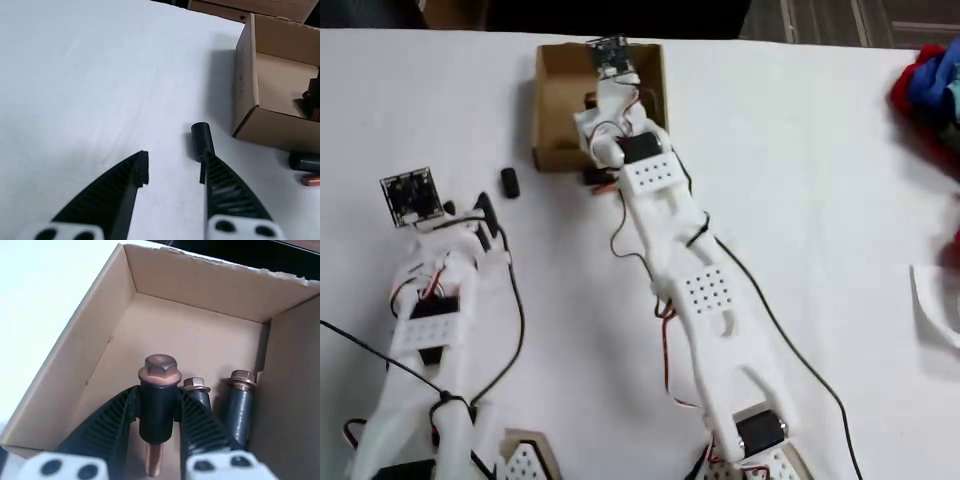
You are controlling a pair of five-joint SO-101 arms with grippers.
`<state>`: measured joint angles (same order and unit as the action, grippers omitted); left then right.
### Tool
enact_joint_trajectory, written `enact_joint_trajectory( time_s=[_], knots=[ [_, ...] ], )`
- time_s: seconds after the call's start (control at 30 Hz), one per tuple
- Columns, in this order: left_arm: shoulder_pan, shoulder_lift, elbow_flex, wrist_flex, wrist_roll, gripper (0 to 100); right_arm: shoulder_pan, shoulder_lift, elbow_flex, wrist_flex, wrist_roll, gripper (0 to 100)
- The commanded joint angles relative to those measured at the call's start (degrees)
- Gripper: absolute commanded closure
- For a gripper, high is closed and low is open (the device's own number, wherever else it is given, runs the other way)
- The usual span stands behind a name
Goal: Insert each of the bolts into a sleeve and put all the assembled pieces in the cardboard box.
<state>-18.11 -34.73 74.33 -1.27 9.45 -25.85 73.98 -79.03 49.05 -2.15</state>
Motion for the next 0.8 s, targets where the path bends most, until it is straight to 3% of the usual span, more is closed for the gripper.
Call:
enact_joint_trajectory(
  time_s=[0.0,0.77],
  knots=[
    [0.4,0.0,-1.5,-1.0,-0.7,81,-0.2,-1.1,-0.7,-0.3,-1.4,97.8],
    [0.3,0.0,-1.5,-1.0,-0.7,81,-0.2,0.7,-0.6,-4.0,-4.5,97.8]
  ],
)
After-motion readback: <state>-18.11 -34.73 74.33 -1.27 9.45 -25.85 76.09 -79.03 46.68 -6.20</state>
